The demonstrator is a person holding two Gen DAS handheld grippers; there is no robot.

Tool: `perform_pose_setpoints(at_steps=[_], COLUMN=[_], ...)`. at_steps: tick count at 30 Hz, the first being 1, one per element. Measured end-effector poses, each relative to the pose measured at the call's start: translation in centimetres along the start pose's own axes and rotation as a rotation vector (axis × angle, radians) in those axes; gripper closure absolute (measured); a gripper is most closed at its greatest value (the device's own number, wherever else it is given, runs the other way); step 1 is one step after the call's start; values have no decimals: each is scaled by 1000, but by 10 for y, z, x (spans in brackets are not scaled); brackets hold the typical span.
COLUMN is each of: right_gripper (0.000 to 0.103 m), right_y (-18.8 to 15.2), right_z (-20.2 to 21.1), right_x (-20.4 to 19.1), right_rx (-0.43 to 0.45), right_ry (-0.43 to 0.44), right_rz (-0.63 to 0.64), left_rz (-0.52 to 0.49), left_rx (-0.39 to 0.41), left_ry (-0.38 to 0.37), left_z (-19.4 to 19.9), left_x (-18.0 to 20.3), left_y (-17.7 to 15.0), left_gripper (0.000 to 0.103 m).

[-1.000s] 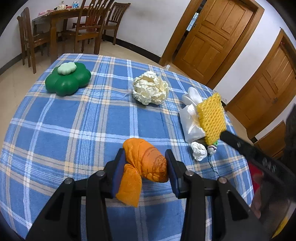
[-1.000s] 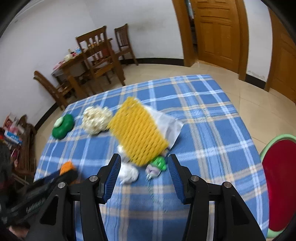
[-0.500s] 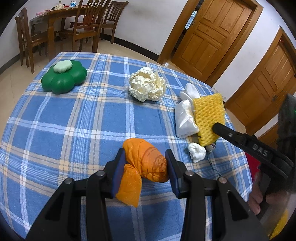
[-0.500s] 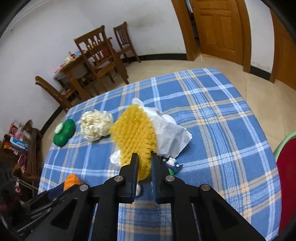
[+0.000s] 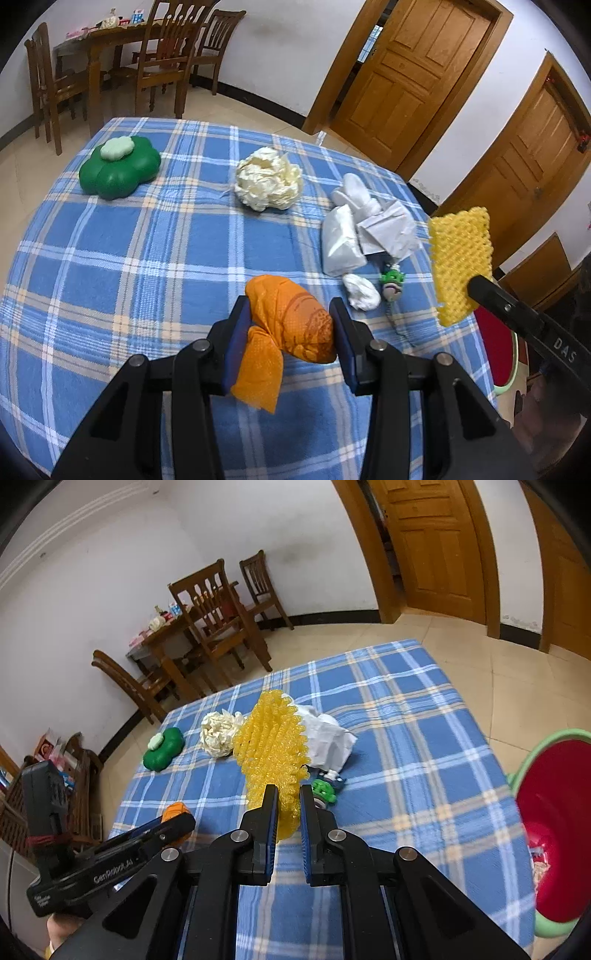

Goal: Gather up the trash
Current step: 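Grasp the second yellow foam net with the right tool while the left tool holds the orange cloth, then carry the foam net over the red bin with the right tool while the left tool carries the orange cloth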

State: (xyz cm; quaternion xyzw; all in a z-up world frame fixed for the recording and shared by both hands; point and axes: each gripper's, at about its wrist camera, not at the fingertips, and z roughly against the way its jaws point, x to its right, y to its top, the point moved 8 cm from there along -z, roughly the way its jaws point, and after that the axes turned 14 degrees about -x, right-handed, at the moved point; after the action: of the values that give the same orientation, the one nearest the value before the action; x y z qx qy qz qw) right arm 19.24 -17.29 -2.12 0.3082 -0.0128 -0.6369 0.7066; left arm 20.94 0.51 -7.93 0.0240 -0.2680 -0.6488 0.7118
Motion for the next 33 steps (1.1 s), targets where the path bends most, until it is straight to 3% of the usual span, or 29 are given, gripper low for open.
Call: perform_pose_setpoints(at_steps=[18, 33], right_gripper=[92, 92], right_y=[-28, -56], right_z=[64, 113], right_x=[41, 106], right_rx=[96, 167], right_ry=[-35, -101], right_rz=[-95, -239], left_rz=[-111, -289], left_rx=[14, 2], left_ry=[-63, -93], left_z=[24, 25], left_x=[57, 136], left_y=[-10, -19], left_gripper=[60, 60])
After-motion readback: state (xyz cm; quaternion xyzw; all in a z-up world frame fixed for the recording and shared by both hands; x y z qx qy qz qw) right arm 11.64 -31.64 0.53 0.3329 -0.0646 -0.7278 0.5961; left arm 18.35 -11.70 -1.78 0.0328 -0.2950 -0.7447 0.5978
